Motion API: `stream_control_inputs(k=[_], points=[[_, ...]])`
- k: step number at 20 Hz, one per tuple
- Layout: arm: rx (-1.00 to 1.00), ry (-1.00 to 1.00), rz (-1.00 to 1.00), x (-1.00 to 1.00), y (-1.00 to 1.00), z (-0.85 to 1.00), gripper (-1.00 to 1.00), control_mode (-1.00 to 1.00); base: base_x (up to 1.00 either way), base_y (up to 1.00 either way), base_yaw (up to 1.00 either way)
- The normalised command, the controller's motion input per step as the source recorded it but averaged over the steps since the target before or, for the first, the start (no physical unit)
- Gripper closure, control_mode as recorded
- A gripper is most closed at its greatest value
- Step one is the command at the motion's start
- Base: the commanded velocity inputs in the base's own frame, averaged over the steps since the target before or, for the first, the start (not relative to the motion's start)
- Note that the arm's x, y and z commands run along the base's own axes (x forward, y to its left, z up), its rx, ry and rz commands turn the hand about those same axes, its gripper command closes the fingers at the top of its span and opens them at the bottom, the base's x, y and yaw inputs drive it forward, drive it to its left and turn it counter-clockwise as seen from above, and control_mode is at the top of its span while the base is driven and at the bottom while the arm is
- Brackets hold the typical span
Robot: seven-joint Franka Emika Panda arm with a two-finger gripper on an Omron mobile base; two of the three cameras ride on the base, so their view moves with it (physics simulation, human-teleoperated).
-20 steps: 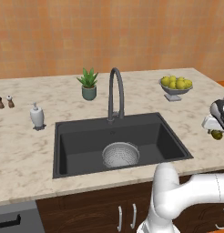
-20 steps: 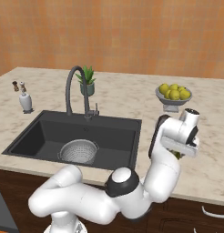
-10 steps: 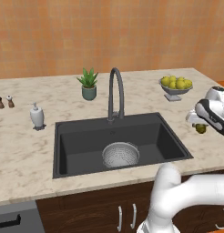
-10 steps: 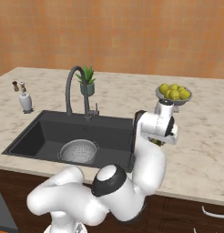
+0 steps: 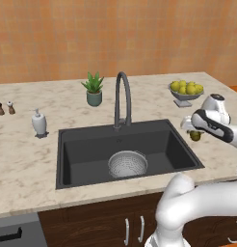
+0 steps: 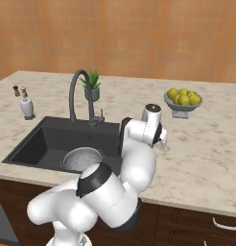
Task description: Put the colander in the sink, put the kiwi in the colander, and turn on the sink faucet and pour water over the colander.
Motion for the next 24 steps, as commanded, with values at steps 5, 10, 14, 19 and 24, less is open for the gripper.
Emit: stream_control_inputs(k=[5,10,14,19,24], points=[[0.13,0.06,0.0,0.21,0.65,0.13,1.0,-1.0,0.0,0.0,0.0],[0.12,0.09,0.0,0.17,0.68,0.0,1.0,-1.0,0.0,0.0,0.0],[0.03,0.09,0.0,0.06,0.73,0.0,1.0,-1.0,0.0,0.0,0.0],[0.0,0.01,0.0,0.11,0.73,-0.06,1.0,-1.0,0.0,0.0,0.0],[0.0,0.0,0.0,0.05,0.5,-0.34,1.0,-1.0,0.0,0.0,0.0]])
